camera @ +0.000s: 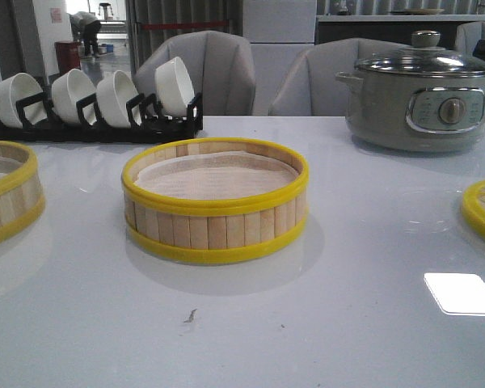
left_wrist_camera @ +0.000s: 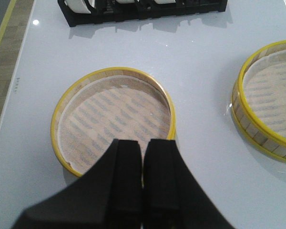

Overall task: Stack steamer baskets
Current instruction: 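Lower the left gripper to the rim of the nearby steamer basket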

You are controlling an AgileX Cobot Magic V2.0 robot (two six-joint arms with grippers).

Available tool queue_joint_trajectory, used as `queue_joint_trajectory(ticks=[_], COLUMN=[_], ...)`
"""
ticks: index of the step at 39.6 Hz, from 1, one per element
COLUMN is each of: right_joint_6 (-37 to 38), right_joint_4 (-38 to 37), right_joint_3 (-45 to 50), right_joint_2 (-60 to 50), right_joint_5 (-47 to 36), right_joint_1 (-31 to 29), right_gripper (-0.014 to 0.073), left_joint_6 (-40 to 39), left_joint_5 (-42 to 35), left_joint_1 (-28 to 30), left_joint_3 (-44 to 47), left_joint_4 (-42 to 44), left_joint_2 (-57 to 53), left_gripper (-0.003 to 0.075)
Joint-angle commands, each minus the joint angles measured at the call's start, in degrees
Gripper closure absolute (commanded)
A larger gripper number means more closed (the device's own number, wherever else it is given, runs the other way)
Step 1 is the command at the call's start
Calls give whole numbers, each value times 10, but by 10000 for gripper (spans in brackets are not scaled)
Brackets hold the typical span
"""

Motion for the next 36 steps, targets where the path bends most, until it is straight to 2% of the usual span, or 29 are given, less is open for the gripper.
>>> queue_joint_trajectory(ticks=[1, 12, 15, 21, 23, 25, 30, 32, 36], right_joint_6=[0, 0, 0, 0, 0, 0, 0, 0, 0], right_joint_4=[3, 3, 3, -10, -10, -10, -10, -10, -10], right_joint_3=[-22, -22, -22, -22, -22, -22, -22, -22, -22], right_joint_2=[1, 3, 3, 3, 3, 3, 3, 3, 3], right_joint_5=[-53, -34, -34, -34, -34, -31, -20, -15, -12], right_joint_1=[0, 0, 0, 0, 0, 0, 0, 0, 0], right_gripper=[566, 555, 475, 189, 153, 155, 161, 161, 161], left_joint_6=[1, 1, -1, -9, -9, -9, -9, -9, -10], left_joint_5=[-42, -37, -37, -37, -37, -37, -34, -29, -25], left_joint_1=[-3, -3, -3, -3, -3, -3, -3, -3, -3], left_joint_3=[-21, -21, -21, -21, -21, -21, -21, -21, -21], left_joint_4=[6, 6, 6, -2, -3, -3, -5, -7, -8], left_joint_2=[-5, -5, -5, -5, -5, -3, 9, 18, 40], left_gripper=[634, 634, 634, 608, 566, 495, 272, 209, 179])
